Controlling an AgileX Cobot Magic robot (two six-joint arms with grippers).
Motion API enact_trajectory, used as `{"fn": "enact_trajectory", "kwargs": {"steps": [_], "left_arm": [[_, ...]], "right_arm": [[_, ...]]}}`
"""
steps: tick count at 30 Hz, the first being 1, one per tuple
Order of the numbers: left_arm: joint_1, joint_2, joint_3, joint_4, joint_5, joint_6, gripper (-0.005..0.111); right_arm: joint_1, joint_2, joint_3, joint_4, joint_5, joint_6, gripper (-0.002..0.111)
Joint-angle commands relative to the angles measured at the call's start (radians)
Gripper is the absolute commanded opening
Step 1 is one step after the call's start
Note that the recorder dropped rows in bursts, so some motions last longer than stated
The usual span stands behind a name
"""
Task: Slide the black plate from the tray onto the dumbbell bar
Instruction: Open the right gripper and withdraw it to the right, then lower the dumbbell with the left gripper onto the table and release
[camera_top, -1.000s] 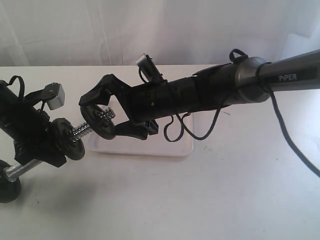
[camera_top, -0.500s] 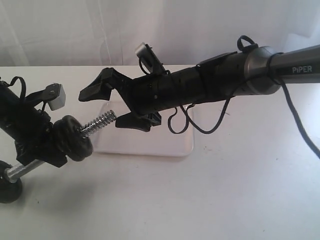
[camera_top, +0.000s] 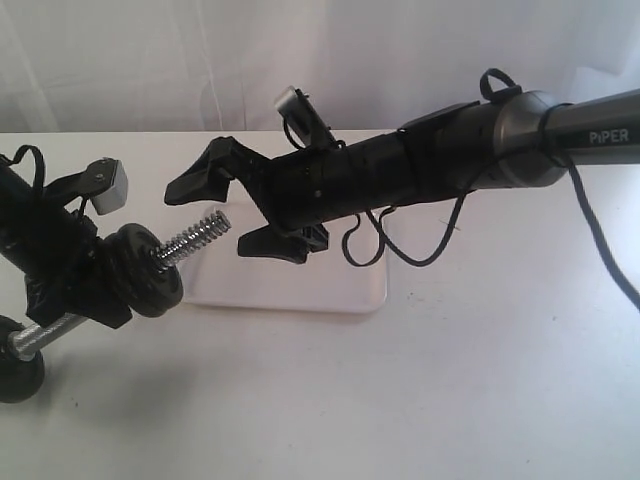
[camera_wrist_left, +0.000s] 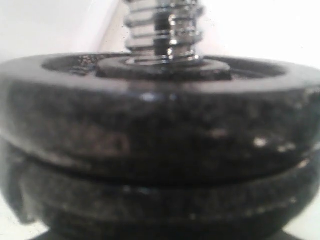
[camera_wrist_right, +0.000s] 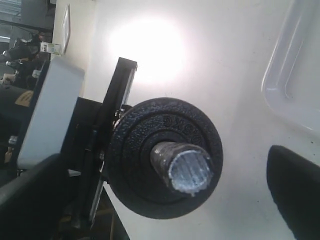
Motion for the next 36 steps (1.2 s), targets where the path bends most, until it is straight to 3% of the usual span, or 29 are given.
{"fn": "enact_trajectory", "kwargs": {"steps": [1,5,8,13,15,19,26,36], "left_arm": [[-0.004,-0.064,-0.020,-0.150,0.103,0.005,0.000],[-0.004,-0.064,-0.020,-0.150,0.103,0.005,0.000],[-0.004,-0.064,-0.020,-0.146,0.103,0.005,0.000],[-0.004,-0.064,-0.020,-0.142,0.103,0.005,0.000],[-0.004,-0.064,-0.020,-0.142,0.103,0.005,0.000],[-0.004,-0.064,-0.014,-0.142,0.102,0.005,0.000],[-0.004,-0.064,0.008,-0.142,0.085,0.031,0.000],[-0.010,-0.038,0.008,-0.186,0.091,0.031,0.000]], "right_arm": [[-0.040,-0.009,-0.003,-0.071,0.046,0.042,0.105],[-0.081,-0.009,-0.003,-0.166,0.089,0.090,0.097],[-0.120,-0.009,-0.003,-0.217,0.152,0.119,0.079],[-0.190,-0.009,-0.003,-0.297,0.275,0.133,0.020],[-0.215,-0.009,-0.003,-0.339,0.314,0.137,0.002],[-0.259,-0.010,-0.003,-0.485,0.348,0.216,0.000],[-0.294,-0.029,-0.003,-0.928,0.293,0.429,0.000],[-0.294,-0.070,-0.003,-1.195,0.263,0.556,0.000]]}}
